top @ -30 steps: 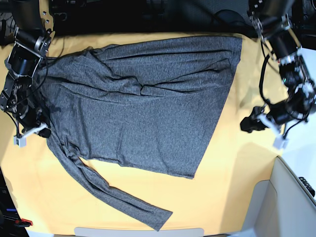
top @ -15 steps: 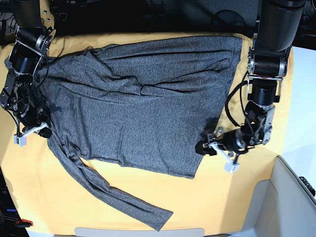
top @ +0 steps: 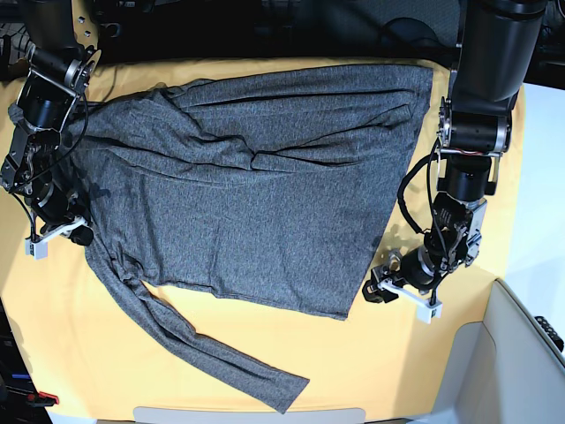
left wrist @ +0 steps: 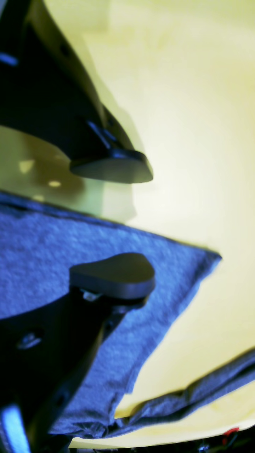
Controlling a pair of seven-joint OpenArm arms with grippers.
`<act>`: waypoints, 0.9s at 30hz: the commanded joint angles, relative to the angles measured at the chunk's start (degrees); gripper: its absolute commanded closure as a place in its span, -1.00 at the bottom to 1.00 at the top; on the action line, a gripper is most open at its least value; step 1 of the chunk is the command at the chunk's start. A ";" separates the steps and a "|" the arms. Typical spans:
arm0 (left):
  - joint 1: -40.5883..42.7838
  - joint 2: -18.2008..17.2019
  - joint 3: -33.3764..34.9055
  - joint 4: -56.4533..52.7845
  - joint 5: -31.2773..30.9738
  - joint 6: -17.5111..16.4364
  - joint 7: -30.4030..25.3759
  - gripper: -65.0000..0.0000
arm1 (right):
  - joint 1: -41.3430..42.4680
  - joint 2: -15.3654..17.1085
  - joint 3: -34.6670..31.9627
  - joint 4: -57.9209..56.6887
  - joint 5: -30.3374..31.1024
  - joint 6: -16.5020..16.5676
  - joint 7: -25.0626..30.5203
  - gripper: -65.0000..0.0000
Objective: Fold the T-shirt properly
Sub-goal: 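Move the left gripper down to grasp the shirt's hem corner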
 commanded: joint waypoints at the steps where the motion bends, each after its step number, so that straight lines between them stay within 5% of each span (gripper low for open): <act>1: -1.95 -0.53 -0.02 -1.11 -0.55 -0.38 -0.84 -0.05 | -0.64 -0.26 -0.38 -0.40 -3.15 0.14 -5.64 0.88; 27: -0.19 6.85 -0.02 -3.22 -0.55 -0.56 -0.93 -0.05 | -0.72 -0.70 -0.38 -0.40 -3.15 0.23 -5.82 0.88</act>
